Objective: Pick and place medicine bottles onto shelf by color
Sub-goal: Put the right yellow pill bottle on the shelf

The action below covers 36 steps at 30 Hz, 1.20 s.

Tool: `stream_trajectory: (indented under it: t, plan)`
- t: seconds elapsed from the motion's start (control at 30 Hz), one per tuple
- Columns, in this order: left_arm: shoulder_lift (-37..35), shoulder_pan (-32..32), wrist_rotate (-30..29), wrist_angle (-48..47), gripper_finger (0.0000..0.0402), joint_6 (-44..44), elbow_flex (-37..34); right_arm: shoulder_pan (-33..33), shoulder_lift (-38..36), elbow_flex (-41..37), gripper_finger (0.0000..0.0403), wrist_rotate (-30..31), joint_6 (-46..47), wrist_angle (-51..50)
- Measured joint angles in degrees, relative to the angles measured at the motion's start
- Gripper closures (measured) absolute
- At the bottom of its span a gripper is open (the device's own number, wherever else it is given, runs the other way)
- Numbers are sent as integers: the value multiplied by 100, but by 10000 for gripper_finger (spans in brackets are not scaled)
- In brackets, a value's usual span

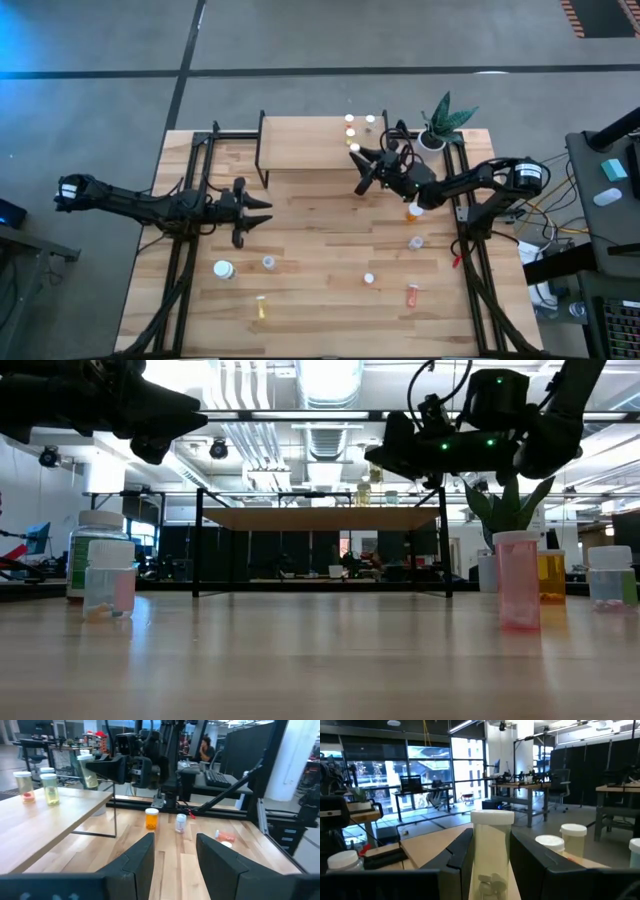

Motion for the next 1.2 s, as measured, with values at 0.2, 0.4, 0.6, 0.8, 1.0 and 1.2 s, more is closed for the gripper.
stream_trajectory:
  t: [0.2, 0.4, 0.6, 0.8, 1.0, 1.2]
  plan:
    - [0, 0, -10, 2, 272, 2, 0, -63, 0, 117, 300, -3, 51, -407]
    - [0, 0, -10, 3, 272, 2, 0, -66, 74, 246, 300, 13, 73, -623]
    - [0, 0, -8, 8, 272, 0, -2, -68, 424, 446, 300, 340, -23, -503]
    - [0, 0, -8, 4, 272, -2, 0, 13, 703, 624, 300, 640, -174, -464]
    - [0, 0, -8, -1, 272, -2, -2, 54, 620, 615, 300, 660, -231, -527]
    - [0, 0, -8, -2, 272, -4, -2, 41, 653, 618, 300, 715, -286, -618]
